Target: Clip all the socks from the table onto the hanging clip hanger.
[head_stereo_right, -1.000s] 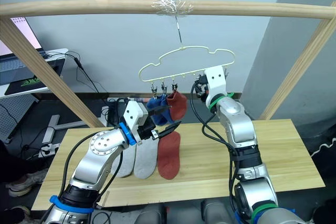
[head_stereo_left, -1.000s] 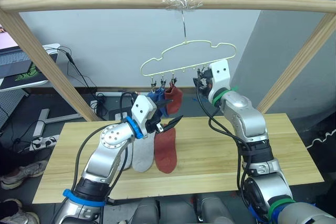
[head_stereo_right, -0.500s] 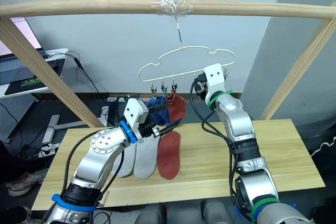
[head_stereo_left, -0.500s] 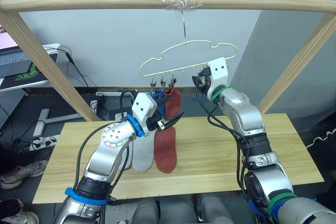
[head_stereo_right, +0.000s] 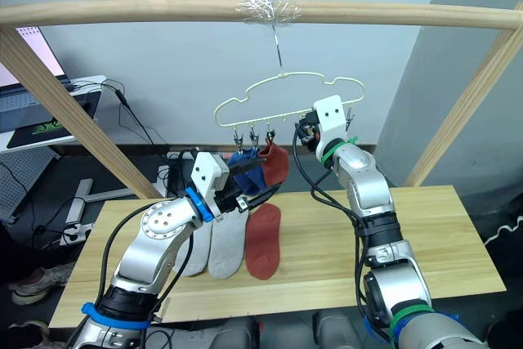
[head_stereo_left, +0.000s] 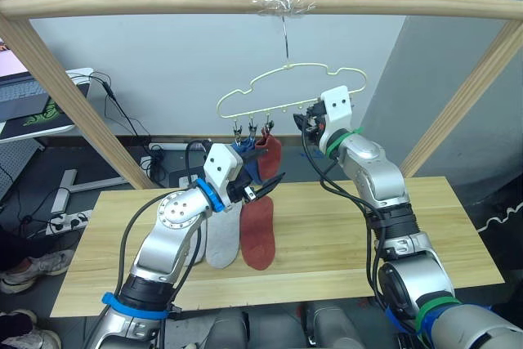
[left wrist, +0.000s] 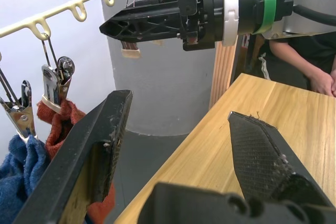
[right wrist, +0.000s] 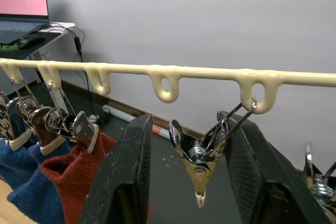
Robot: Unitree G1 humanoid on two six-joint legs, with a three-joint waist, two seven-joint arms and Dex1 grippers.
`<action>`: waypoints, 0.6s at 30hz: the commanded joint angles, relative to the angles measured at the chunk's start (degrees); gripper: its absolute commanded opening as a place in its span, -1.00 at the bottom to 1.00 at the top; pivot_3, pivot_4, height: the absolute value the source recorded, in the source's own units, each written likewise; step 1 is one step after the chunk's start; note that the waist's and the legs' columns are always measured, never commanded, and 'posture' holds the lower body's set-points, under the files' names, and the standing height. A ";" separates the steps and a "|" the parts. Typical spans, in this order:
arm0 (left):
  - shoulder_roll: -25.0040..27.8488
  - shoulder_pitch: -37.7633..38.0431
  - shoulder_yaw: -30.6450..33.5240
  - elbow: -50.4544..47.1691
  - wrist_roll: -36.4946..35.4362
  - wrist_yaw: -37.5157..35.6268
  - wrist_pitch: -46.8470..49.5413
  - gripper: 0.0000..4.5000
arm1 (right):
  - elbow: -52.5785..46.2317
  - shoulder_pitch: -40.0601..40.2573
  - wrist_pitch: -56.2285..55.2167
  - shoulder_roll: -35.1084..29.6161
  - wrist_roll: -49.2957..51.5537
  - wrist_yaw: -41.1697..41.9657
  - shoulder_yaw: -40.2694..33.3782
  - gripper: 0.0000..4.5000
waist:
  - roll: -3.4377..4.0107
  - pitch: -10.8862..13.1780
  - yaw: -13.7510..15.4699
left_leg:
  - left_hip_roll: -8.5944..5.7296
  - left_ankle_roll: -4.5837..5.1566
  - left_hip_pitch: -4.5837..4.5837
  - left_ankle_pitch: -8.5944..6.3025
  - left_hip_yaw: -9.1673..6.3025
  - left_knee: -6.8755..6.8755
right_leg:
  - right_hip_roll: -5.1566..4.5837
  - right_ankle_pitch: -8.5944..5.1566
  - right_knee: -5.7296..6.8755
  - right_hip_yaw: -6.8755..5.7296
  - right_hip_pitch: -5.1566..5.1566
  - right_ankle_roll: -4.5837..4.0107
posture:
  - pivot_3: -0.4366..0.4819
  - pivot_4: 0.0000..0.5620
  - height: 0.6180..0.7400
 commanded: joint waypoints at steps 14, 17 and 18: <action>-0.96 -0.19 0.45 -1.58 0.32 1.81 0.55 0.48 | -0.74 -2.19 -1.02 0.76 3.18 -0.28 -1.87 -0.76 | 0.00 0.00 0.01 | 0.00 0.00 0.00 0.00 0.00 0.00 | 0.00 0.01 0.01 0.00 0.00 -0.02 | 0.00 -0.64 0.94; -1.14 0.14 0.26 -1.56 0.97 2.70 0.68 0.48 | -0.78 -2.14 -0.99 0.83 3.40 -0.20 -1.96 -0.97 | 0.00 0.00 0.01 | 0.00 0.00 0.00 0.00 0.00 0.00 | 0.00 0.02 0.01 0.00 -0.01 -0.03 | 0.00 -0.65 0.94; -1.20 0.29 0.19 -1.58 1.15 2.93 0.71 0.48 | -0.82 -2.10 -1.00 0.86 3.39 -0.18 -1.94 -1.00 | 0.00 0.00 -0.01 | 0.00 0.00 0.00 0.00 0.00 0.00 | 0.00 0.02 0.01 0.00 -0.01 -0.03 | 0.00 -0.65 0.94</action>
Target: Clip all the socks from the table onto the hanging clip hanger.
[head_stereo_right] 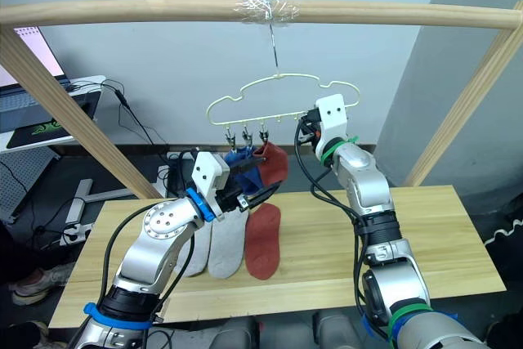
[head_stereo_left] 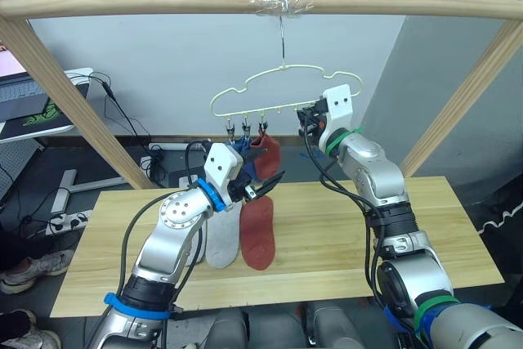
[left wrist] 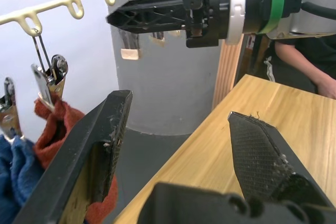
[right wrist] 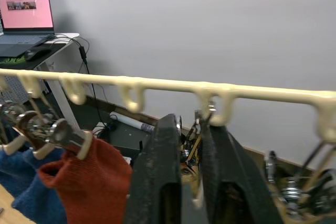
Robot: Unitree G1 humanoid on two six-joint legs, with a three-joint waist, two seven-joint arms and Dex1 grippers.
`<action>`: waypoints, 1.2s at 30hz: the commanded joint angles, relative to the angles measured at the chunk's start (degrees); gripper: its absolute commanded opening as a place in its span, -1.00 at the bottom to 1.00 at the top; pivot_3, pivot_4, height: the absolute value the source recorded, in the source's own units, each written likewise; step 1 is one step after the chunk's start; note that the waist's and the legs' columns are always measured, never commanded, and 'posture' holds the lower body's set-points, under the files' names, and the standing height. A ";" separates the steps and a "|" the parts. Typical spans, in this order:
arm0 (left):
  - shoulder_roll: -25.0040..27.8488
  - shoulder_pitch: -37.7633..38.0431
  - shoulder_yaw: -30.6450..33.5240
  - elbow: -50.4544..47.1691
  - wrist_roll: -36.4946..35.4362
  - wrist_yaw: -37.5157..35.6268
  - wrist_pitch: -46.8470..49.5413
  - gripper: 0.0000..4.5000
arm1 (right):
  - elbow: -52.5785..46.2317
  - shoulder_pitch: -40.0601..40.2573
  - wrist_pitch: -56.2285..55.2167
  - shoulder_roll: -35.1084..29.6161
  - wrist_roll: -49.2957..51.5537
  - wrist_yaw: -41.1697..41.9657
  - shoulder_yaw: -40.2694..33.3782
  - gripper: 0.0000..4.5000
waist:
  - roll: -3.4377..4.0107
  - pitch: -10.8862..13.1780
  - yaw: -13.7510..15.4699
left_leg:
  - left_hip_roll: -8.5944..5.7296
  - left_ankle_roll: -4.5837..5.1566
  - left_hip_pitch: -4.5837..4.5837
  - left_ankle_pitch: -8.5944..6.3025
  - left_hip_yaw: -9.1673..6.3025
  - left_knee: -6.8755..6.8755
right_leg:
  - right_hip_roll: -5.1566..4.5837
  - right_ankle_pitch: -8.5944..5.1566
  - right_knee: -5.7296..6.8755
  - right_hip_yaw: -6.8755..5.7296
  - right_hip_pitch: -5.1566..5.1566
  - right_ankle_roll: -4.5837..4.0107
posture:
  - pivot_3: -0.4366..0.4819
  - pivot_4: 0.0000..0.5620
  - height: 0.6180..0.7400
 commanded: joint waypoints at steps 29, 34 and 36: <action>-11.63 -6.04 -7.05 38.62 18.56 19.24 11.16 0.82 | -2.98 -0.84 -0.56 0.37 1.15 0.74 -0.25 -1.00 | 0.02 -0.08 -0.09 | -0.01 0.01 -0.17 0.00 -0.08 -0.03 | 0.00 0.16 0.07 -0.08 -0.15 -0.22 | -0.05 -0.61 0.94; -11.14 -4.59 -7.51 37.96 18.16 17.16 11.83 0.18 | -3.24 -0.73 -0.46 0.37 1.13 0.61 -0.27 -1.00 | 0.05 -0.13 -0.17 | -0.01 0.01 -0.14 0.00 -0.04 0.05 | 0.00 0.15 0.08 -0.04 -0.12 -0.18 | -0.05 -0.61 0.94; -11.17 -3.68 -7.89 37.34 17.99 16.26 11.70 -0.11 | -3.32 -0.69 -0.47 0.35 1.09 0.55 -0.25 -1.00 | 0.06 -0.21 -0.20 | -0.01 0.01 -0.10 0.00 -0.04 0.04 | 0.01 0.14 0.11 -0.04 -0.11 -0.18 | -0.05 -0.61 0.94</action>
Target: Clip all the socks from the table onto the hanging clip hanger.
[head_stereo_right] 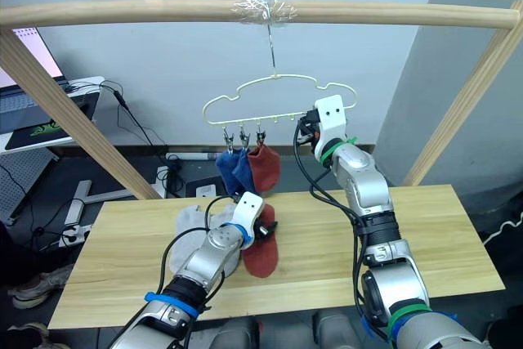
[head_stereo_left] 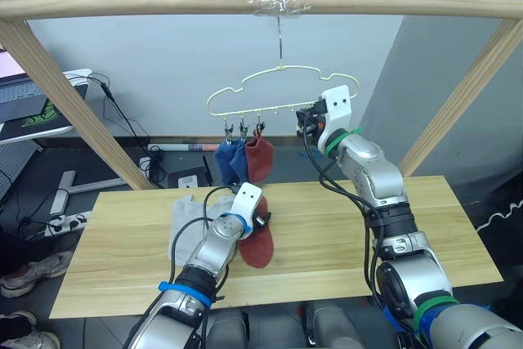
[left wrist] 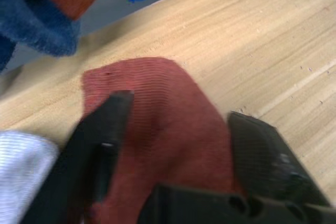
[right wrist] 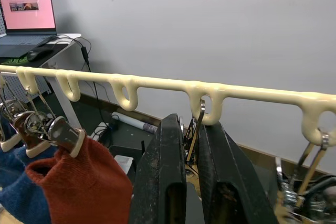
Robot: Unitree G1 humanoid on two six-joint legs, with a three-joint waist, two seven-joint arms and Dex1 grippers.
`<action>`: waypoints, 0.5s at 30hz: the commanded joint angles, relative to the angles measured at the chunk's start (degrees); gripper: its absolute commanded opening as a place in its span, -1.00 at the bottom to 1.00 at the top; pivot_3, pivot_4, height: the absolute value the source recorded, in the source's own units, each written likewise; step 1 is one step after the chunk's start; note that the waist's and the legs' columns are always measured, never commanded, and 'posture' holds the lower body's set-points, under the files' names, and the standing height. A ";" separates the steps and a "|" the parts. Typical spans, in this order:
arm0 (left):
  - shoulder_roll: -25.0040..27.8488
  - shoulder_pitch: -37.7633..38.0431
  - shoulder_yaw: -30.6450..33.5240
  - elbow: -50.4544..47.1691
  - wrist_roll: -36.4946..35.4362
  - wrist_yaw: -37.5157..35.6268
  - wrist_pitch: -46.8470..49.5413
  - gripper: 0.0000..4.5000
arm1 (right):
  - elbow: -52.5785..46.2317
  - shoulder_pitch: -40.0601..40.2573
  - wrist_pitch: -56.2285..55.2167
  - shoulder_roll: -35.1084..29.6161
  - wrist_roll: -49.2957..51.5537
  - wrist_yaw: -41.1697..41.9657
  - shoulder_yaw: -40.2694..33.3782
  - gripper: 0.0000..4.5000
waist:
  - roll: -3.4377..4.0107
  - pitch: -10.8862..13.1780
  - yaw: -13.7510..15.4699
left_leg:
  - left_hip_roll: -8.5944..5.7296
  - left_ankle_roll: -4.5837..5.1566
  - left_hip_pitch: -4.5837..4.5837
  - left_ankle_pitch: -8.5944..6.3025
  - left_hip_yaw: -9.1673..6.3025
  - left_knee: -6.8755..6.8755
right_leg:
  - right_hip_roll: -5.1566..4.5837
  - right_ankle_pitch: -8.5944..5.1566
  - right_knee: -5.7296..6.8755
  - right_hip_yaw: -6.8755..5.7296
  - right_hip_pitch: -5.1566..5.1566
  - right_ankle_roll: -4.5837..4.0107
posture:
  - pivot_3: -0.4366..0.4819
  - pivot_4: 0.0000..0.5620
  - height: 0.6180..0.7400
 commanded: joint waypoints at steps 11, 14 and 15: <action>-1.17 4.99 -1.36 -6.14 -1.20 -3.56 -10.84 -0.98 | -3.68 -0.65 -0.29 -0.39 1.00 0.14 -0.45 -1.00 | 0.02 -0.05 0.06 | 0.00 0.00 -0.03 0.00 0.00 -0.01 | -0.01 0.02 -0.04 0.01 0.00 -0.03 | -0.07 -0.60 0.94; -0.67 5.71 -3.52 -6.91 0.60 -4.50 -14.14 -0.98 | -3.78 -0.58 -0.20 -0.46 1.03 0.08 -0.47 -1.00 | 0.02 -0.05 0.10 | 0.00 0.00 -0.07 0.00 0.00 -0.01 | -0.01 0.02 -0.06 0.01 -0.01 -0.03 | -0.07 -0.60 0.94; -0.61 5.96 -4.23 -6.75 1.17 -4.63 -14.87 -0.98 | -3.81 -0.57 -0.17 -0.45 1.04 0.04 -0.49 -1.00 | 0.02 -0.05 0.10 | 0.00 0.00 -0.07 0.00 0.00 -0.01 | -0.01 0.02 -0.06 0.01 -0.01 -0.03 | -0.07 -0.60 0.94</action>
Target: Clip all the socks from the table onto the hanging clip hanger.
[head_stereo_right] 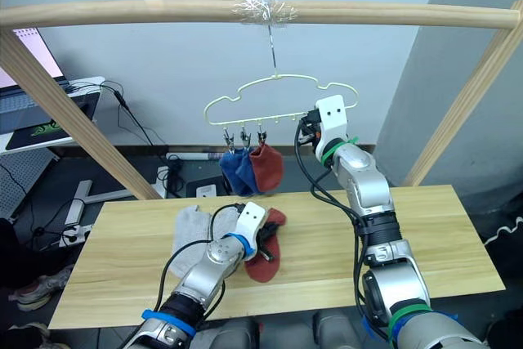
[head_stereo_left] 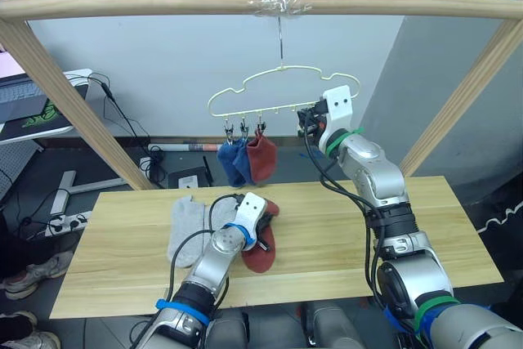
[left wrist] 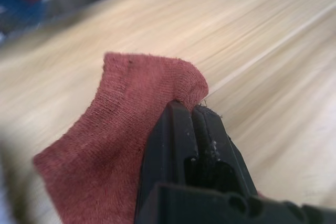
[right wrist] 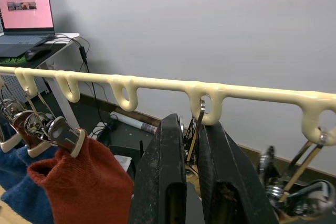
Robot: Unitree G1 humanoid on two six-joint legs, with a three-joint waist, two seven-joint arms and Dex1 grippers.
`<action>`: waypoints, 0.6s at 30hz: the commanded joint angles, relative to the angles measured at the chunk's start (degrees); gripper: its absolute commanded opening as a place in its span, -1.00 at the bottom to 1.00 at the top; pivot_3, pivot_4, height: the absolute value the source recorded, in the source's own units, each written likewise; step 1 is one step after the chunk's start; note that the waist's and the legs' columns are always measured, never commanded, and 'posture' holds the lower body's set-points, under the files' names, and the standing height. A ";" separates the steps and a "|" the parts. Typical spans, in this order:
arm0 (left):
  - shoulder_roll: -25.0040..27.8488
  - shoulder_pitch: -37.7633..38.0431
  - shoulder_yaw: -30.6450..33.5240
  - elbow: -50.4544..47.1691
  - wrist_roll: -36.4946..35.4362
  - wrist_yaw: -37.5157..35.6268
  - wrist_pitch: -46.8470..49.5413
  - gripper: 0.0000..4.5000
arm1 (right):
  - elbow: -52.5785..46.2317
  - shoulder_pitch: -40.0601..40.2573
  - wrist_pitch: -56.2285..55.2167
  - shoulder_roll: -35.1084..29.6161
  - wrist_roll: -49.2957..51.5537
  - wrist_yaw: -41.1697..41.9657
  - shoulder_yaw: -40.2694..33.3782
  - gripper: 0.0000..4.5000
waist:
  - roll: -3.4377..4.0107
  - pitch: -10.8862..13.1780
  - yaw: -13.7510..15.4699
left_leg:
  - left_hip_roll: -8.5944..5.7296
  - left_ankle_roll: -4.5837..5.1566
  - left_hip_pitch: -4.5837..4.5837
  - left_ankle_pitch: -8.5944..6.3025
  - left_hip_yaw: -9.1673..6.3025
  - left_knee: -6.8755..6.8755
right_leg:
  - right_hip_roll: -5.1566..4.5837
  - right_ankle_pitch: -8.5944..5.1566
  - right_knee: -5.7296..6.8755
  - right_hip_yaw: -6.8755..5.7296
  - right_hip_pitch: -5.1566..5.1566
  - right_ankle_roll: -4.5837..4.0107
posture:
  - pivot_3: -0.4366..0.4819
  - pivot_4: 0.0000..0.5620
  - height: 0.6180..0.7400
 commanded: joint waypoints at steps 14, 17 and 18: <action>-0.56 2.82 -0.68 -6.20 -2.47 -3.54 -6.56 0.14 | -4.26 -0.25 0.11 -0.07 1.00 -0.31 -0.61 -1.00 | 0.00 0.00 -0.06 | 0.00 0.00 0.00 0.00 0.01 0.02 | 0.01 -0.13 0.02 0.01 -0.01 0.22 | -0.09 -0.57 0.94; -2.16 3.22 0.56 -7.35 -3.45 -2.11 -1.62 0.52 | -4.44 -0.15 0.18 -0.02 1.04 -0.35 -0.63 -1.00 | 0.00 0.00 -0.06 | 0.00 0.00 0.00 0.00 0.01 0.00 | 0.00 -0.13 0.00 0.01 -0.01 0.22 | -0.09 -0.57 0.94; -3.02 3.27 1.06 -7.39 -3.94 -1.51 0.64 0.64 | -4.54 -0.10 0.21 -0.01 1.05 -0.35 -0.63 -1.00 | 0.00 0.00 -0.06 | 0.00 0.00 -0.01 0.00 0.01 0.00 | 0.00 -0.13 0.00 0.01 -0.01 0.22 | -0.09 -0.57 0.94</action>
